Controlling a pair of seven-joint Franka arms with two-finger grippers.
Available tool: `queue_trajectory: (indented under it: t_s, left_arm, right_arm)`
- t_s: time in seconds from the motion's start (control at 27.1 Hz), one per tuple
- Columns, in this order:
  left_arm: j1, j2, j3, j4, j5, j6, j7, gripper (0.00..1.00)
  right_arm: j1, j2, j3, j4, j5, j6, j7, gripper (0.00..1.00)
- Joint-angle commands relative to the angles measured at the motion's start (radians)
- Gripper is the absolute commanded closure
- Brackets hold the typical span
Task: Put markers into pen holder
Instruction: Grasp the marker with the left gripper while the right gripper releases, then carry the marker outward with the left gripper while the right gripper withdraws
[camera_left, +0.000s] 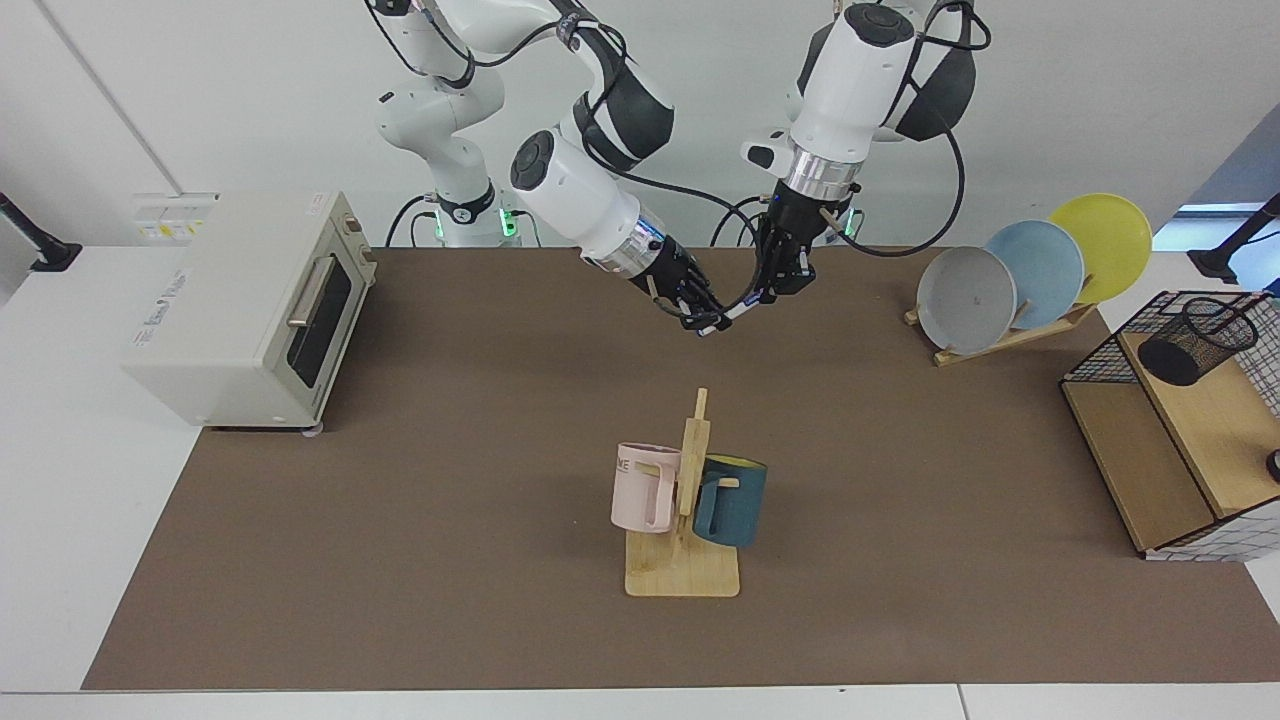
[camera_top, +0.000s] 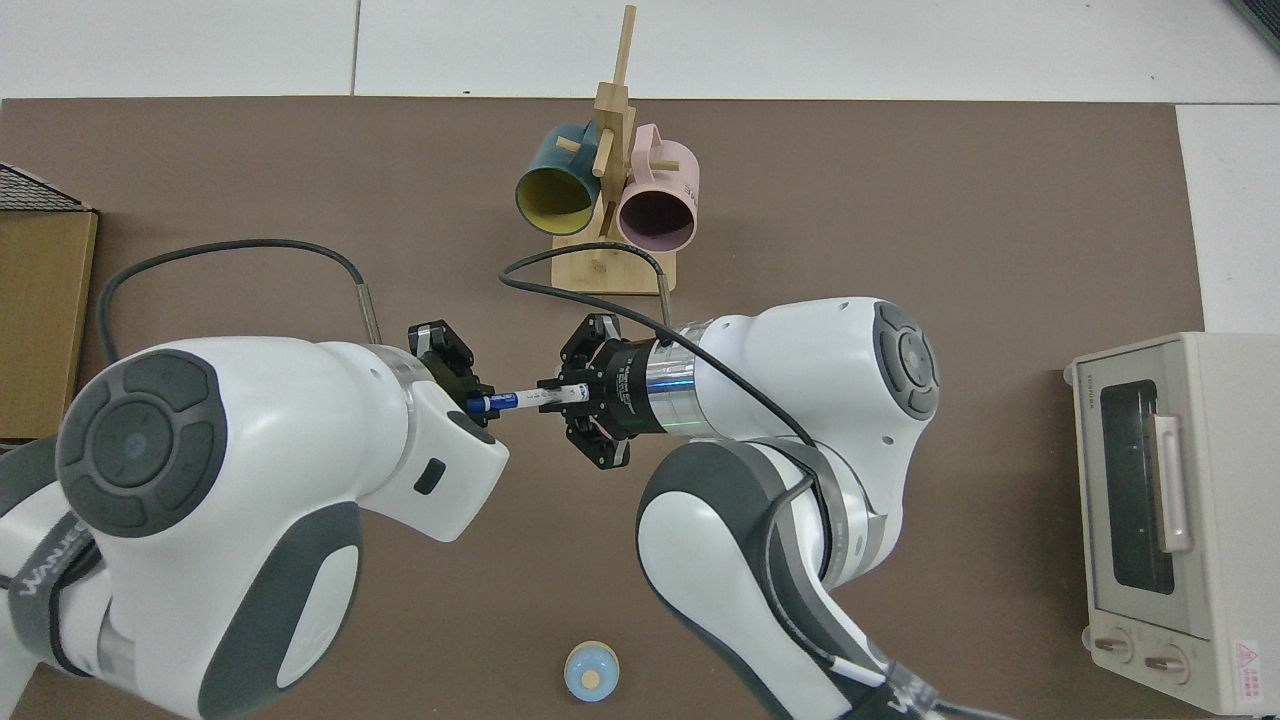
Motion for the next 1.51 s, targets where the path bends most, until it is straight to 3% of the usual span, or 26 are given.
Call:
queue_trajectory:
  t_s: [0.0,0.22,0.48,0.66,1.11,1.36,1.47]
  left_arm:
    - [-0.010,-0.001,-0.003,0.019,-0.002,-0.050,-0.017,1.00]
    - [0.006,-0.003,0.012,0.025,-0.002,-0.116,-0.014,1.00]
    - [0.094,-0.001,0.016,0.076,0.096,-0.226,0.027,1.00]
    - [0.180,0.002,0.019,0.082,0.119,-0.263,0.090,1.00]
    - [0.354,0.005,0.019,0.093,0.328,-0.325,0.142,1.00]
    - [0.486,0.032,0.017,0.194,0.400,-0.447,0.278,1.00]
    - [0.510,0.041,0.019,0.237,0.510,-0.446,0.380,1.00]
  right_arm:
    - [-0.001,-0.002,-0.004,0.000,-0.003,0.020,0.004,0.00]
    - [-0.008,-0.009,-0.004,-0.001,-0.052,0.000,-0.002,0.00]
    - [-0.016,-0.034,-0.014,-0.005,-0.216,-0.123,-0.108,0.00]
    - [-0.059,-0.065,-0.014,-0.008,-0.381,-0.231,-0.200,0.00]
    - [-0.234,-0.146,-0.016,-0.008,-0.609,-0.462,-0.675,0.00]
    - [-0.360,-0.166,-0.016,-0.003,-0.710,-0.491,-1.006,0.00]
    - [-0.410,-0.167,-0.016,0.003,-0.741,-0.491,-1.143,0.00]
